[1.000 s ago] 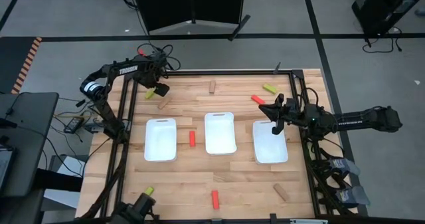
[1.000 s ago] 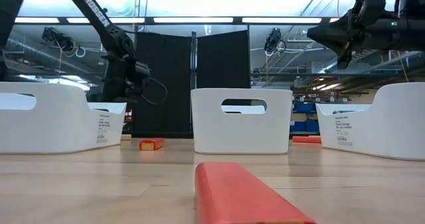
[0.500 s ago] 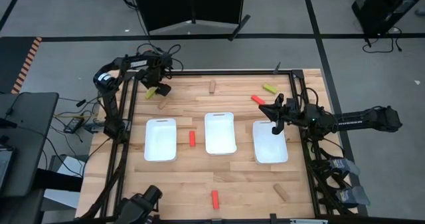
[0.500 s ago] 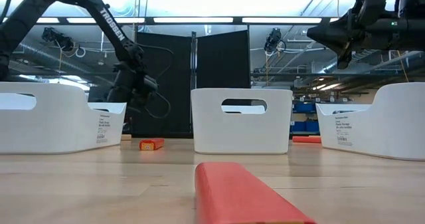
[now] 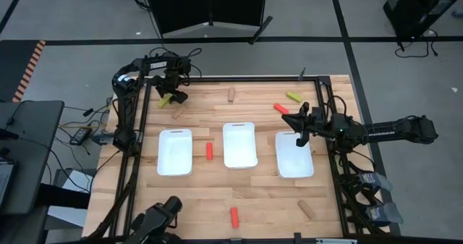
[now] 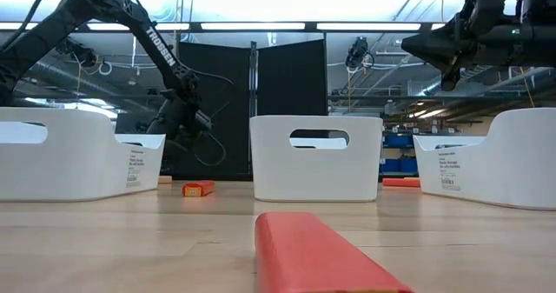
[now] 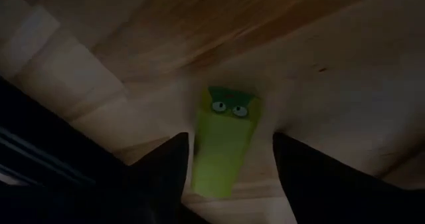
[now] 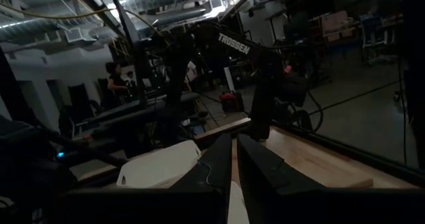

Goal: Sort blocks
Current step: Put the top left green block into the left white bin, then put the top orange block into the middle white bin

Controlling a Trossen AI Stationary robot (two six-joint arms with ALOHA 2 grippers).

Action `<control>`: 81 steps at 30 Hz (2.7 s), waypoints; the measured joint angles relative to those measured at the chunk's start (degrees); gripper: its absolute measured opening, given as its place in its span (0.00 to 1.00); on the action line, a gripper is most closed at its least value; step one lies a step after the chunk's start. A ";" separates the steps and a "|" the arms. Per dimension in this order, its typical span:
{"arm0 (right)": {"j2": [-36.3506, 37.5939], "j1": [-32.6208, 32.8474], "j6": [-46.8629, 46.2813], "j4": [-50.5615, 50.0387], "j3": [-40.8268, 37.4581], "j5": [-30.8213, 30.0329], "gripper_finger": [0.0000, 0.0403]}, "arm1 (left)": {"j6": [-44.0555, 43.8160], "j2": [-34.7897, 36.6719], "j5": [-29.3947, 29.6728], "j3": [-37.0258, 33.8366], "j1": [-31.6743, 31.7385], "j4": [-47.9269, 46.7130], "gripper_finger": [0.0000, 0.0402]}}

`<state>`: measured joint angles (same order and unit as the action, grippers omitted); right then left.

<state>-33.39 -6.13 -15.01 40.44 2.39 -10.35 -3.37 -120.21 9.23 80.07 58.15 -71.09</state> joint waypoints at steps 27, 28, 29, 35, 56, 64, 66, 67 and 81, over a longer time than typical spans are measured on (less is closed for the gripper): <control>0.00 -0.07 3.00 0.10 0.00 -0.20 0.09 | 7.58 14.62 -2.57 -0.45 -4.55 6.11 0.26; 0.00 -0.07 2.94 0.12 0.00 -0.23 0.09 | 7.59 16.67 -3.33 -0.45 -5.55 6.65 0.26; 0.02 -0.07 2.73 0.18 0.00 -0.29 0.09 | 7.68 18.73 -4.43 -0.43 -6.64 7.66 0.26; 0.00 -0.07 2.59 0.71 0.00 -0.35 0.09 | 5.07 28.44 -11.34 -0.33 -17.42 16.14 0.26; 0.00 -0.06 3.31 2.09 0.00 1.42 0.09 | -35.64 32.64 -0.56 -7.82 -65.60 -0.28 0.26; -2.31 -0.04 6.32 0.97 0.85 1.44 0.10 | -46.42 32.62 0.62 -15.87 -68.41 -0.98 0.26; -3.35 0.06 6.40 -1.30 2.33 1.44 0.11 | -47.32 32.62 1.37 -17.45 -68.41 -0.28 0.32; -4.04 0.13 6.41 -3.01 3.35 1.44 0.12 | -47.70 32.62 1.80 -18.00 -68.41 -0.21 0.37; -13.88 2.15 13.50 -35.61 21.51 -7.62 0.36 | -44.84 44.28 17.00 -16.85 -73.69 19.76 0.82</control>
<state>-47.26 -3.99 -1.51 4.83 23.90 -17.97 -48.21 -75.93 26.23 63.22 -15.54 -51.33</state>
